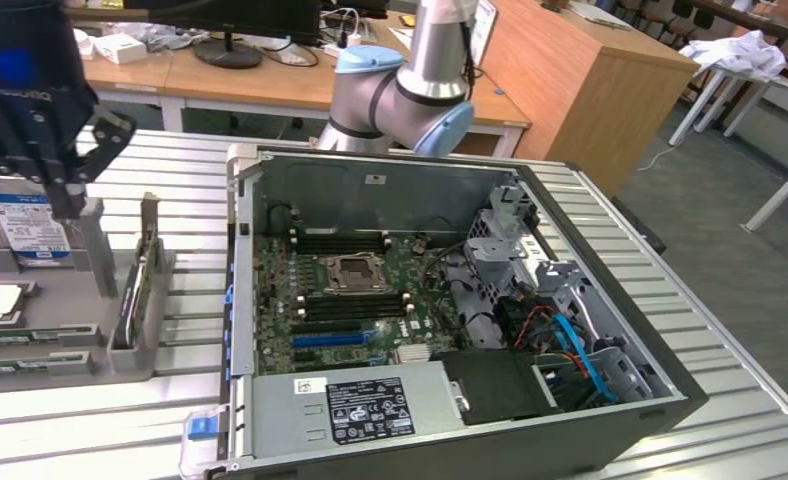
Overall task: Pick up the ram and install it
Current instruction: 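Reach for the ram, then pick up the ram and move it above insertion slot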
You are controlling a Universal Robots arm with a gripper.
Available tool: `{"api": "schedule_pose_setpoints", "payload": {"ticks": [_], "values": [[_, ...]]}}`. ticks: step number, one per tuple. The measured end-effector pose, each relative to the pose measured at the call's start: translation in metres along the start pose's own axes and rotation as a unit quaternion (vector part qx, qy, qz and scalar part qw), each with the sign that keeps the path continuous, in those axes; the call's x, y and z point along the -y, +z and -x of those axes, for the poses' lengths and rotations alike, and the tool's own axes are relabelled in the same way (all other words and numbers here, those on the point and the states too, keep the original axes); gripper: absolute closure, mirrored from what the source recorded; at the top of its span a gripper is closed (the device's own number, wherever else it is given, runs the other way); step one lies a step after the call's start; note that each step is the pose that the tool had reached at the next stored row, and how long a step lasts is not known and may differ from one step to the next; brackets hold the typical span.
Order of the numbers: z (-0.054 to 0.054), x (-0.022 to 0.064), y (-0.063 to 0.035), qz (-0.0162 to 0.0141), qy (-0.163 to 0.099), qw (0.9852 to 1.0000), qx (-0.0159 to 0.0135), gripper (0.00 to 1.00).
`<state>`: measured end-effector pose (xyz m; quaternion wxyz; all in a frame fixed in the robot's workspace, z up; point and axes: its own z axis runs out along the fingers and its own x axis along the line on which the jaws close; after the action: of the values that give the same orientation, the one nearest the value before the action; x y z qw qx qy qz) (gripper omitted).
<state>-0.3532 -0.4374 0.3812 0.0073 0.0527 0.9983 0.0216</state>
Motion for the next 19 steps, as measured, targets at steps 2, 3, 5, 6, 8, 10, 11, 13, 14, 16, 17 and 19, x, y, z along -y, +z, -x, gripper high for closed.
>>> {"api": "schedule_pose_setpoints", "payload": {"ticks": [2, 3, 5, 6, 8, 10, 11, 13, 14, 16, 17, 19], "values": [[-0.005, 0.0006, 0.0004, -0.0006, 0.000, 1.0000, -0.0059, 0.90], [-0.007, 0.0008, 0.0005, -0.0011, 0.000, 1.0000, -0.0097, 0.90], [-0.012, 0.0013, 0.0009, -0.0018, 0.001, 0.9999, -0.0166, 0.90], [-0.013, 0.0014, 0.0009, -0.0020, 0.001, 0.9998, -0.0189, 0.90], [-0.014, 0.0016, 0.0009, -0.0021, 0.001, 0.9998, -0.0196, 0.90], [-0.014, 0.0016, 0.0009, -0.0021, 0.001, 0.9998, -0.0196, 0.90], [-0.014, 0.0016, 0.0009, -0.0021, 0.001, 0.9998, -0.0196, 0.90], [-0.014, 0.0016, 0.0009, -0.0021, 0.001, 0.9998, -0.0196, 0.90], [-0.014, 0.0016, 0.0009, -0.0021, 0.001, 0.9998, -0.0196, 0.90], [-0.014, 0.0016, 0.0009, -0.0021, 0.001, 0.9998, -0.0196, 0.90], [-0.014, 0.0016, 0.0009, -0.0021, 0.001, 0.9998, -0.0196, 0.90], [-0.014, 0.0016, 0.0009, -0.0021, 0.001, 0.9998, -0.0196, 0.90]]}}
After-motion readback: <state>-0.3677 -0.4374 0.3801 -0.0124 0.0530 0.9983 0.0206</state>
